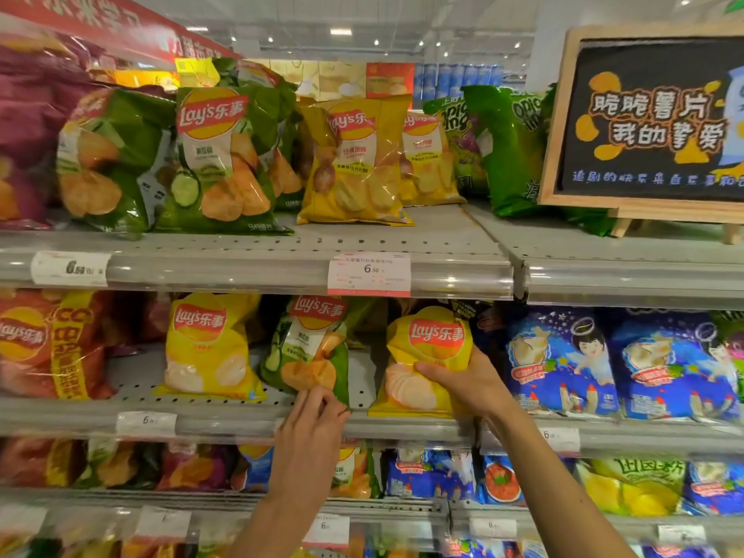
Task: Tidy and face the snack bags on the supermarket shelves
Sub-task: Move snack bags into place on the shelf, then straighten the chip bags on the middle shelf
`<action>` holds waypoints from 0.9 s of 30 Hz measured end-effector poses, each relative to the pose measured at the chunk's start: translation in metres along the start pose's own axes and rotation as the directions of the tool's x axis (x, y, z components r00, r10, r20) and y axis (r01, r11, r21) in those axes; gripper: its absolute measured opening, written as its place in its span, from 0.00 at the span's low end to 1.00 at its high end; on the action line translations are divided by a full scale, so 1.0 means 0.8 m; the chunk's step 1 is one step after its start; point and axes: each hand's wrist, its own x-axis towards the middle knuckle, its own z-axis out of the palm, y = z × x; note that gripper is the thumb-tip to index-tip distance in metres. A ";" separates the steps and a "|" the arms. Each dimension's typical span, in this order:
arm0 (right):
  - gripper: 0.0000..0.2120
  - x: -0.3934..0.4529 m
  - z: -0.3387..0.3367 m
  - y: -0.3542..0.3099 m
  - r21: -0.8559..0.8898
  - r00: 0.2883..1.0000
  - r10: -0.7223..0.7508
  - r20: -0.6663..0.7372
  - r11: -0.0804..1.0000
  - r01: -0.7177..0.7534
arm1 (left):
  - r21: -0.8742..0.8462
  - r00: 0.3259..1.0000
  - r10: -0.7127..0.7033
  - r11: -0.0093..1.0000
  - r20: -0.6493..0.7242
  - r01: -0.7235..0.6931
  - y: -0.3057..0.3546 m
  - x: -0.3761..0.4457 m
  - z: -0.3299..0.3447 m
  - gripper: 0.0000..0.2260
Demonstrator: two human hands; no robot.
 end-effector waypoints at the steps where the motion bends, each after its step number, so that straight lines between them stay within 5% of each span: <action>1: 0.40 -0.001 0.000 0.001 -0.003 1.000 -0.005 -0.002 1.000 0.005 | -0.007 1.000 0.001 1.000 -0.015 -0.002 0.001 -0.001 0.001 0.05; 10: 0.48 -0.040 0.019 0.001 -0.184 0.955 -0.186 -0.231 0.972 0.144 | -0.068 0.998 -0.041 0.997 -0.048 0.038 0.004 -0.005 0.003 0.04; 15: 0.40 -0.065 0.050 -0.011 -0.400 0.761 -0.384 -0.522 0.899 0.180 | -0.207 0.999 -0.050 0.977 -0.013 0.046 -0.013 -0.001 -0.005 0.03; 19: 0.29 -0.083 0.096 -0.034 -0.464 0.644 -0.504 -0.575 0.849 0.250 | -0.405 0.987 -0.158 0.903 -0.007 0.142 -0.043 -0.001 -0.028 0.04; 23: 0.20 -0.085 0.163 -0.058 -0.337 0.730 -0.453 -0.511 0.887 0.314 | -0.522 0.958 -0.282 0.825 -0.051 0.215 -0.103 0.003 -0.062 0.04; 27: 0.24 -0.076 0.221 -0.069 -0.232 0.811 -0.346 -0.472 0.936 0.264 | -0.582 0.913 -0.381 0.779 -0.145 0.233 -0.173 0.009 -0.092 0.05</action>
